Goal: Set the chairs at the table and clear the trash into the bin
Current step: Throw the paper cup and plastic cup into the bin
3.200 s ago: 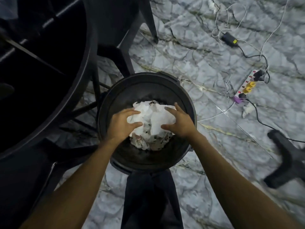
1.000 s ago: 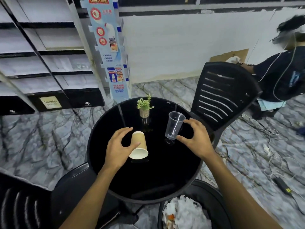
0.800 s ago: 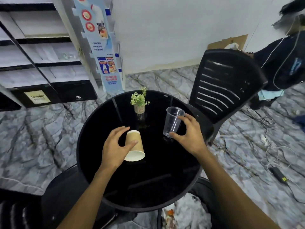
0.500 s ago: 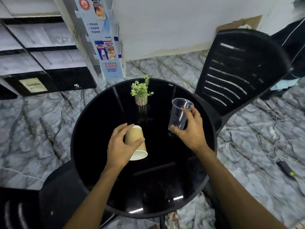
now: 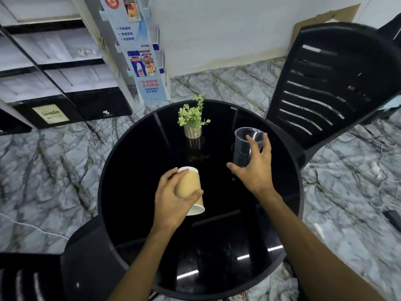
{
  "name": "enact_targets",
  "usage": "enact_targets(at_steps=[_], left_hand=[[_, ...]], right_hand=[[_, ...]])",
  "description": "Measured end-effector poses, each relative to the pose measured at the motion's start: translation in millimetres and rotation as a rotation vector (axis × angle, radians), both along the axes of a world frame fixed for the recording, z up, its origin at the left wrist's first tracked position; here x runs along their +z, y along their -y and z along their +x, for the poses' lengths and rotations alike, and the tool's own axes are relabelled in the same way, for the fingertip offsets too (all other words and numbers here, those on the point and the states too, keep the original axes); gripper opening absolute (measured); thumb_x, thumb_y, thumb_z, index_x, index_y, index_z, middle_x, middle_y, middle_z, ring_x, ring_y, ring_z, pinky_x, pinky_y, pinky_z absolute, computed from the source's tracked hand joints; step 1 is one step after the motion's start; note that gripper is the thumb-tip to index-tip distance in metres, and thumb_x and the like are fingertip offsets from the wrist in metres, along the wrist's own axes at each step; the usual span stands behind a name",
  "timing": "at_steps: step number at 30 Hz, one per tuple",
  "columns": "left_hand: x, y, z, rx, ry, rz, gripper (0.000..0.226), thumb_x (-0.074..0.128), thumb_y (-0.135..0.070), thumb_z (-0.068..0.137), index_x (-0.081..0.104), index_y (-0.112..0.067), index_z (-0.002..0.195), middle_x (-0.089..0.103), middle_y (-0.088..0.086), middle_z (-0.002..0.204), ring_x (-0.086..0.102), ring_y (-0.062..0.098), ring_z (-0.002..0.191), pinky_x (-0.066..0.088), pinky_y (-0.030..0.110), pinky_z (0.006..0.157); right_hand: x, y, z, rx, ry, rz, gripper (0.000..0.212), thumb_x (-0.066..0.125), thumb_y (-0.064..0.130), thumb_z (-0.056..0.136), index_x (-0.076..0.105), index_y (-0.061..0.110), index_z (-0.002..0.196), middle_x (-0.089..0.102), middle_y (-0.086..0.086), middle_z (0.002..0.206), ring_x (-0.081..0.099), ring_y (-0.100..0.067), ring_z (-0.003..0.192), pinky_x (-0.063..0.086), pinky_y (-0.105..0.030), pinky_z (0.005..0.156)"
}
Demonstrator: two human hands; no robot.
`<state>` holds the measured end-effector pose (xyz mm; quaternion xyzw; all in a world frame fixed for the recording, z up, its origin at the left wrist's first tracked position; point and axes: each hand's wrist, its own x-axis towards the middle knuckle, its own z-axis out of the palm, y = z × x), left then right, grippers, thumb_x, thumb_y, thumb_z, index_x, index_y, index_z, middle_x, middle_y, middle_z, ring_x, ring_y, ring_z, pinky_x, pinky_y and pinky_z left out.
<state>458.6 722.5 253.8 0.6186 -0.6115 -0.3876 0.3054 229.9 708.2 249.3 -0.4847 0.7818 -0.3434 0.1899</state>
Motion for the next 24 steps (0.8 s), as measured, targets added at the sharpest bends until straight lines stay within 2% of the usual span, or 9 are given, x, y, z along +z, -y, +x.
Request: enact_targets(at_steps=[4, 9, 18, 24], left_hand=[[0, 0, 1, -0.003, -0.024, -0.001, 0.061, 0.087, -0.029, 0.068, 0.064, -0.029, 0.125, 0.044, -0.018, 0.138, 0.046, 0.004, 0.125, 0.041, 0.018, 0.095], [1, 0, 5, -0.013, -0.027, -0.025, 0.06, 0.087, -0.027, 0.068, 0.065, -0.028, 0.124, 0.044, -0.016, 0.138, 0.045, 0.004, 0.125, 0.041, 0.018, 0.094], [24, 1, -1, -0.045, -0.027, -0.066, 0.059, 0.086, -0.027, 0.07, 0.064, -0.029, 0.124, 0.044, -0.016, 0.138, 0.044, 0.004, 0.126, 0.042, 0.027, 0.102], [51, -6, -26, -0.12, -0.064, -0.115, 0.06, 0.086, -0.026, 0.069, 0.064, -0.028, 0.125, 0.045, -0.016, 0.139, 0.043, 0.003, 0.126, 0.038, 0.023, 0.1]], right_hand=[[-2, 2, 2, -0.006, 0.032, 0.003, 0.096, 0.085, 0.03, 0.069, 0.029, 0.026, 0.146, -0.008, 0.002, 0.16, 0.006, -0.022, 0.149, 0.026, -0.045, 0.118], [-1, 2, 2, 0.006, 0.075, 0.007, 0.094, 0.085, 0.021, 0.07, 0.029, 0.026, 0.146, -0.007, 0.002, 0.16, 0.01, -0.022, 0.148, 0.031, -0.045, 0.116], [32, -26, -10, -0.018, 0.064, -0.055, 0.093, 0.083, 0.022, 0.071, 0.03, 0.025, 0.147, -0.003, 0.001, 0.161, 0.01, -0.02, 0.148, 0.024, -0.036, 0.118], [73, -78, -37, -0.1, 0.042, -0.126, 0.093, 0.084, 0.026, 0.07, 0.031, 0.027, 0.146, 0.002, 0.001, 0.16, 0.014, -0.015, 0.146, 0.022, -0.024, 0.111]])
